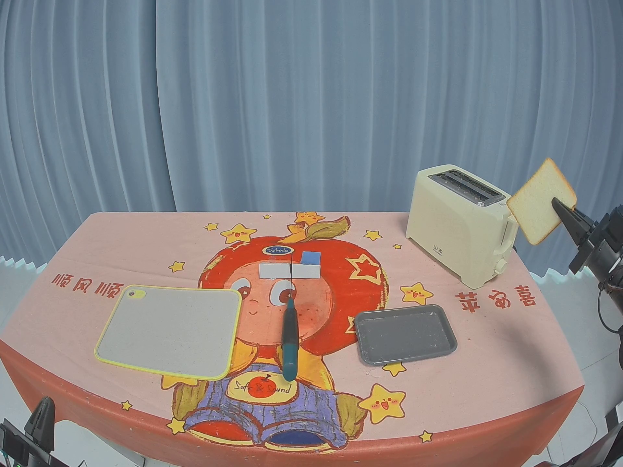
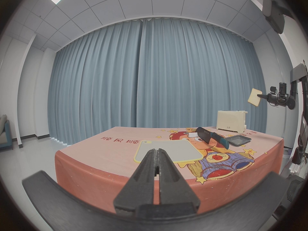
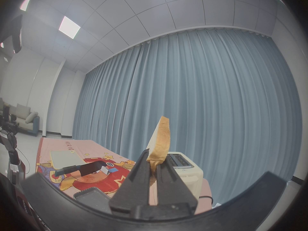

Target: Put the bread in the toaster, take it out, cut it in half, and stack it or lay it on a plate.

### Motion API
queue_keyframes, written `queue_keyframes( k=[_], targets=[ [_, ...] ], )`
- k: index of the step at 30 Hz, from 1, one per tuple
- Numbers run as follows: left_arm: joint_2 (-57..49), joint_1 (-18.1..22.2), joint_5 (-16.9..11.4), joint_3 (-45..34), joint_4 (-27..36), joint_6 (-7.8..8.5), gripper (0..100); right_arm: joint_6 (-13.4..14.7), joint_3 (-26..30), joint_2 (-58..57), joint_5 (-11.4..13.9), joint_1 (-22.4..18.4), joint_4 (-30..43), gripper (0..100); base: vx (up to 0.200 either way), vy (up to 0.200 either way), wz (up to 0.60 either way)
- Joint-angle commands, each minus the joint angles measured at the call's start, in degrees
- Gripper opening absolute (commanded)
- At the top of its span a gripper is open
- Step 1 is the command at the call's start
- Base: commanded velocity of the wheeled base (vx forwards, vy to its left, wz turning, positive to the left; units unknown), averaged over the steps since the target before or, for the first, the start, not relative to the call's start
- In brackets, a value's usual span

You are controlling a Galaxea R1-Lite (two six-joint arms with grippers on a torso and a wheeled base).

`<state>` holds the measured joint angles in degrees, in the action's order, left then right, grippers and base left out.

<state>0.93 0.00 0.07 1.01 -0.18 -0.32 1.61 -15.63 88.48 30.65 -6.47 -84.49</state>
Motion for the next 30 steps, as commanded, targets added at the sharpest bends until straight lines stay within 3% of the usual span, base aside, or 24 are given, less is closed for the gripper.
queue_keyframes(
  k=[1, 23, 30],
  targets=[
    [-0.9, 0.0, 0.0, -1.0, -0.1, -0.03, 0, 0.1, 2.0, 0.7, 0.0, 0.2, -0.6, 0, 0.000, 0.000, 0.00],
    [-0.9, 0.0, 0.0, -1.0, 0.0, -0.30, 0, -0.1, 3.0, 0.9, 0.0, 1.3, -0.6, 0, 0.000, 0.000, 0.00],
    [-0.9, 0.0, 0.0, -1.0, 0.0, -0.12, 0, -0.1, 3.1, 1.0, 0.0, 1.2, -0.6, 0, -0.200, 0.000, 0.00]
  ],
)
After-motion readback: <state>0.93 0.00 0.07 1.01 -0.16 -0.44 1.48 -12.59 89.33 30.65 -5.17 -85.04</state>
